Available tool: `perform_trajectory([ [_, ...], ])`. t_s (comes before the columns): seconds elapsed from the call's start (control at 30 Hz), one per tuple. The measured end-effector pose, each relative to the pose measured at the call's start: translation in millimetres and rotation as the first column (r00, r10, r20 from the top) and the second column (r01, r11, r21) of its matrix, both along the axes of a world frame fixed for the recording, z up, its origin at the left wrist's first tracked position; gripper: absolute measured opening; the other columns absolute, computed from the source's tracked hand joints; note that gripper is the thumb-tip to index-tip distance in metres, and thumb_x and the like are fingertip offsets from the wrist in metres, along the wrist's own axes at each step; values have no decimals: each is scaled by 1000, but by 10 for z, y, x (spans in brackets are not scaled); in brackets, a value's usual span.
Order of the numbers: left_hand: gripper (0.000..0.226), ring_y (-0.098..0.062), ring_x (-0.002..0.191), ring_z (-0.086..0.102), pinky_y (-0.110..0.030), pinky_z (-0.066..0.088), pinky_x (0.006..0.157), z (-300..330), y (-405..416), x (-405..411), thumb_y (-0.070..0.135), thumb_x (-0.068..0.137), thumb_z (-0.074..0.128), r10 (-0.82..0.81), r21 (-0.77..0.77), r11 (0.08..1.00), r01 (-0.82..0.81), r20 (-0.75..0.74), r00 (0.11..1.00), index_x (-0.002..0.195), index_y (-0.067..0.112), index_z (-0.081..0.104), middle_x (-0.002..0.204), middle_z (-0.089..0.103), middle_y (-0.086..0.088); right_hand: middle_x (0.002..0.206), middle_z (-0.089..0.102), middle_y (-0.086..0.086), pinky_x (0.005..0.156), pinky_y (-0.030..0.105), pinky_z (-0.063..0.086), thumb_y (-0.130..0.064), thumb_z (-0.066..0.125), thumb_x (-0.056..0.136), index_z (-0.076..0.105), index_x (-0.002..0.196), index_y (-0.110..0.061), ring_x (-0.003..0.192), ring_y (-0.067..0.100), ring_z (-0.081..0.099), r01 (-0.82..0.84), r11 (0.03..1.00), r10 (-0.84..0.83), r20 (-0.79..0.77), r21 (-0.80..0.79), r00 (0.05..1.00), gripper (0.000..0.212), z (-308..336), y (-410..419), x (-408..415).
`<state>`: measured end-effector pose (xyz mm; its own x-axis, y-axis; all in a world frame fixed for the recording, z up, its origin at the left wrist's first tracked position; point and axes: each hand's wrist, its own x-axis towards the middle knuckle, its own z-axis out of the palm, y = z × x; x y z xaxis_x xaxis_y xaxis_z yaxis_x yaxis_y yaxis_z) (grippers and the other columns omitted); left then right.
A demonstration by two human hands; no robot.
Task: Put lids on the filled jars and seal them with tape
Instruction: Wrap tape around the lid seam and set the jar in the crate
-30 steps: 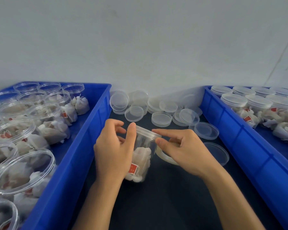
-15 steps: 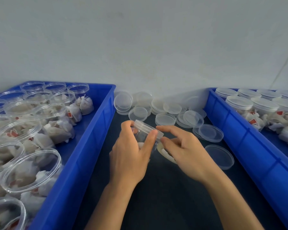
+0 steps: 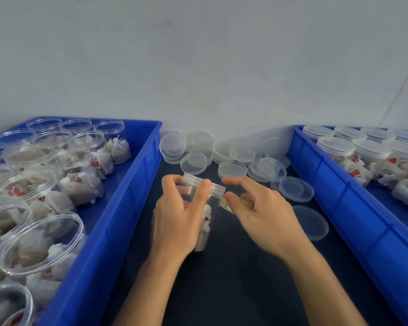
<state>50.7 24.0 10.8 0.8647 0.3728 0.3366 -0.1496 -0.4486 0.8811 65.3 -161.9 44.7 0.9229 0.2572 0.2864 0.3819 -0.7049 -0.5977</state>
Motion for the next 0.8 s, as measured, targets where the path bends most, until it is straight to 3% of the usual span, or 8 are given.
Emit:
perform_trajectory([
  [0.1, 53, 9, 84, 68, -27, 53, 71, 20, -18, -3, 91, 80, 49, -16, -46, 999, 15, -16, 1000, 104, 44, 47, 95, 71, 21, 64, 60, -12, 66, 33, 44, -51, 44, 105, 55, 132, -51, 69, 11, 59, 39, 995, -34, 60, -87, 998, 30, 14, 7, -21],
  [0.17, 50, 11, 78, 69, -13, 49, 62, 45, -39, -16, 86, 85, 54, -32, -82, 996, 32, -6, 999, 104, 40, 49, 92, 71, 33, 59, 53, -13, 66, 36, 47, -54, 36, 104, 53, 136, -50, 68, 13, 59, 66, 985, -49, 107, -162, 993, 36, 23, 35, -32],
  [0.23, 45, 12, 75, 69, -4, 45, 62, 54, -42, -19, 78, 90, 57, -48, -122, 991, 48, 3, 999, 105, 36, 50, 90, 69, 40, 61, 52, -15, 67, 37, 49, -58, 27, 101, 50, 138, -49, 70, 14, 61, 85, 974, -58, 132, -211, 990, 44, 28, 60, -34],
  [0.43, 44, 11, 88, 68, -22, 46, 71, 29, -19, -2, 76, 93, 58, -95, -181, 979, 88, -28, 995, 111, 36, 54, 99, 69, 36, 81, 70, -15, 71, 36, 50, -64, 20, 99, 46, 138, -54, 81, 14, 67, 97, 969, -65, 147, -226, 987, 47, -5, 44, -11],
  [0.57, 61, 10, 90, 68, -25, 47, 73, 49, -2, -10, 90, 76, 50, -120, -204, 973, 108, -48, 992, 108, 38, 56, 99, 70, 33, 74, 67, -16, 70, 36, 51, -67, 20, 99, 48, 135, -55, 78, 13, 65, 99, 970, -67, 145, -222, 987, 47, 7, 48, -19],
  [0.8, 66, 3, 92, 70, -37, 56, 88, 44, 36, 14, 92, 74, 49, -193, -243, 956, 164, -102, 976, 111, 39, 56, 100, 71, 27, 75, 66, -17, 74, 38, 53, -64, 25, 99, 46, 135, -56, 80, 12, 65, 72, 979, -56, 90, -191, 994, 42, 10, 68, -44],
])
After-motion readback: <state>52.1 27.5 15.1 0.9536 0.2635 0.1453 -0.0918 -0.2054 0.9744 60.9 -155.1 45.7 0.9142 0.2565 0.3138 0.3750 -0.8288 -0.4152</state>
